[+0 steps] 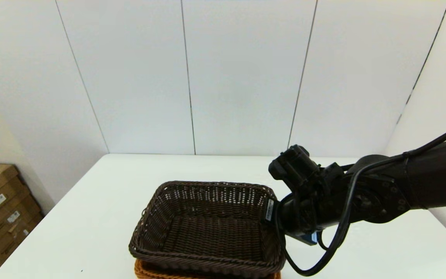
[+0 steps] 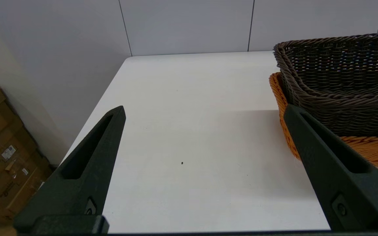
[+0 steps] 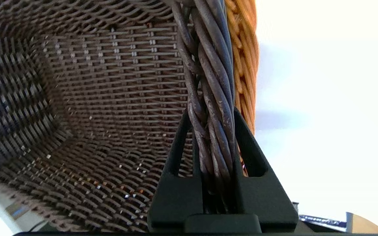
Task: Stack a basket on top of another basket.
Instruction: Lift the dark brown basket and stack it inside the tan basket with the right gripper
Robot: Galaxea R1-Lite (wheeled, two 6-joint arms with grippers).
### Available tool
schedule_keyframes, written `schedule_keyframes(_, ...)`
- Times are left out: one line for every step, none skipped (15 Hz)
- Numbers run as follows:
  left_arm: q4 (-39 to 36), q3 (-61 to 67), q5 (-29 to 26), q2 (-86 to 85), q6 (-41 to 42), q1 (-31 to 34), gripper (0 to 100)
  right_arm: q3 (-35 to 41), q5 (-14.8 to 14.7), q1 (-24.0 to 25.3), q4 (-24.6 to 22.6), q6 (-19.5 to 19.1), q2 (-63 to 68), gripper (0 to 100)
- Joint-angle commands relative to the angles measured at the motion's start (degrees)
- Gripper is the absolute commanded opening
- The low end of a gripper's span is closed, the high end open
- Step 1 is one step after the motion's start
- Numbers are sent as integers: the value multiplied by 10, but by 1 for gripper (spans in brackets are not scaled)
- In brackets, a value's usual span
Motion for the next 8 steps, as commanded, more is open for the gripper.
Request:
schedule_keyframes(0,1,0,-1,0,1,100,2,-5,1,1,3,-1,0)
schedule_keyframes(0,1,0,-1,0,0,100,2,-6,1,1,4,-1,0)
schedule_keyframes(0,1,0,-1,0,0,100,2,-10,1,2,5,-2,0)
schedule_keyframes(0,1,0,-1,0,1,100,4,-16,1,2,5,-2,0)
schedule_keyframes(0,1,0,-1,0,1,100,5,-17,1,2,5,-2,0)
schedule_keyframes(0,1,0,-1,0,0,100,6,-17,1,2,5,-2,0)
schedule_keyframes(1,1,0,-1,-1,0,100,8,-17,1,2,5,-3,0)
schedule_keyframes(0,1,0,-1,-1,0,100,10,-17,2,1,4,-3,0)
